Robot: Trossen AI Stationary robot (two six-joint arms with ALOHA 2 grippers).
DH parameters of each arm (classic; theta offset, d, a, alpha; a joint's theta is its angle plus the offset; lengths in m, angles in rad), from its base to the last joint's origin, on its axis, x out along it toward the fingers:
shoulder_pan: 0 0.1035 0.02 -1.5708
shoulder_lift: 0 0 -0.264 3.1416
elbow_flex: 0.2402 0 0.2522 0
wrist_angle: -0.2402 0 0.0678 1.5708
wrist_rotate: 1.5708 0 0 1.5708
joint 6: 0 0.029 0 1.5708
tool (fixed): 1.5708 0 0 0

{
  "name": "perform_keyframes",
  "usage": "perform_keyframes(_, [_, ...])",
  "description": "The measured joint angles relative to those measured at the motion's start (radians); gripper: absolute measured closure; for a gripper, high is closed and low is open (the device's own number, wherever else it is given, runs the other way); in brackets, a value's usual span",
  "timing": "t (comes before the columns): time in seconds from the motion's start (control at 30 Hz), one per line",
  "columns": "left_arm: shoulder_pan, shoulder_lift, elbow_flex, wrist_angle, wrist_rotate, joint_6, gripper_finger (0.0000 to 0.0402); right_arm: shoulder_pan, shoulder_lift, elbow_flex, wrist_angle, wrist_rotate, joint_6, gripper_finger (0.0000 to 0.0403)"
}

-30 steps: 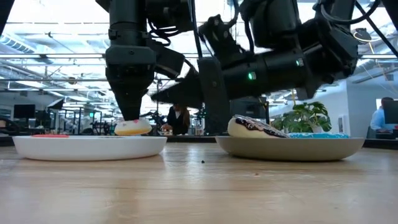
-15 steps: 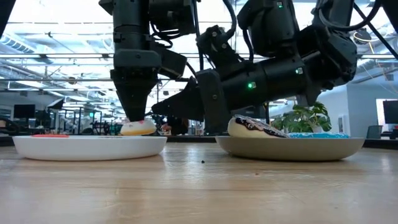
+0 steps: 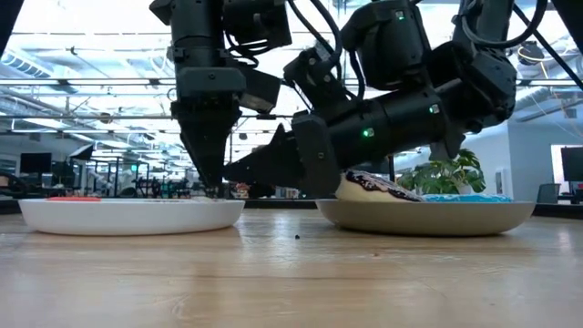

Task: Pick & Place donuts
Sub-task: Put the small blue donut on the white plate

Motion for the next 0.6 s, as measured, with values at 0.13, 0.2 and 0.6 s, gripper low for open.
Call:
perform_keyframes(0.13, [0.001, 0.000, 0.000, -0.012, 0.000, -0.001, 0.0172, 0.000, 0.000, 0.001, 0.002, 0.004, -0.029, 0.0403])
perform_keyframes(0.2, [0.001, 0.000, 0.000, -0.019, 0.000, 0.000, 0.0172, 0.003, -0.004, 0.002, 0.002, 0.004, -0.048, 0.0403])
perform_keyframes(0.6, [-0.021, -0.190, 0.001, -0.106, -0.117, -0.019, 0.0172, 0.053, -0.256, -0.039, -0.255, -0.012, -0.169, 0.0403])
